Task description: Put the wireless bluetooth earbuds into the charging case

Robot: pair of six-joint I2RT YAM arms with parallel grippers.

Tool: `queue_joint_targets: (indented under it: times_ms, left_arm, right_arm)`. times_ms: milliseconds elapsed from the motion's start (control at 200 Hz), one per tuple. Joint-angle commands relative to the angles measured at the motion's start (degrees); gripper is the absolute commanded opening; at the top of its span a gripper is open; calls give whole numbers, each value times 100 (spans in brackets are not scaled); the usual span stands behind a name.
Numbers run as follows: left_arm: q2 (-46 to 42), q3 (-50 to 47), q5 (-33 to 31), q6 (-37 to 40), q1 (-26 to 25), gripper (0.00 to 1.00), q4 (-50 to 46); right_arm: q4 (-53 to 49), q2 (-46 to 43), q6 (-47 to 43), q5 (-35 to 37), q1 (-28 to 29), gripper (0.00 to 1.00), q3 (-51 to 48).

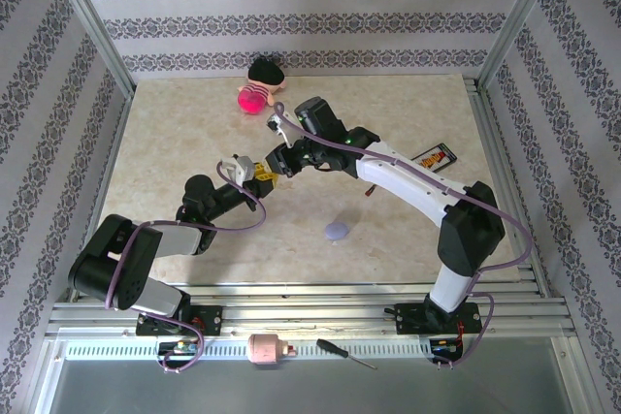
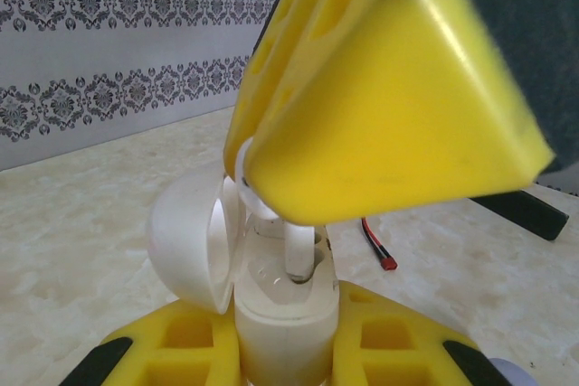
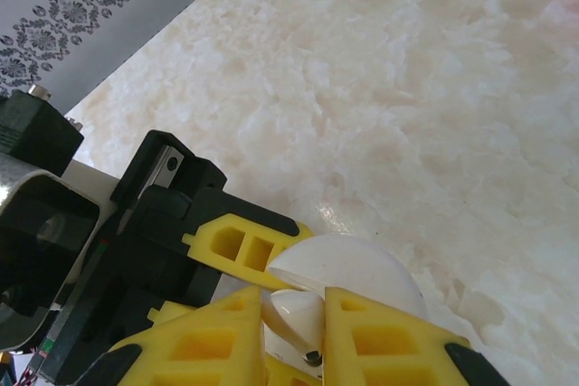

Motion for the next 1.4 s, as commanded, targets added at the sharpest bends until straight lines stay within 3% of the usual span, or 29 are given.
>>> queue_joint_targets:
  times_ms: [0, 360, 695, 994, 1394]
  left_arm:
    - [-187, 49, 46, -68, -77, 8, 201]
    - [-148, 93, 25, -109, -76, 8, 207]
    - [-128, 37, 108, -7, -81, 8, 282]
    - [-17, -142, 615, 579, -84, 8, 602]
    - [-74, -182, 856, 666, -83, 8, 789]
  right_arm:
    - [-208, 135, -146, 92, 44, 18, 163]
    - [-433, 90, -144, 12, 116, 26, 137]
    - [-149, -376, -60, 220, 100, 54, -39]
    - [305, -658, 692, 482, -213, 67, -320]
    - [-953, 287, 821, 182, -351, 69, 755]
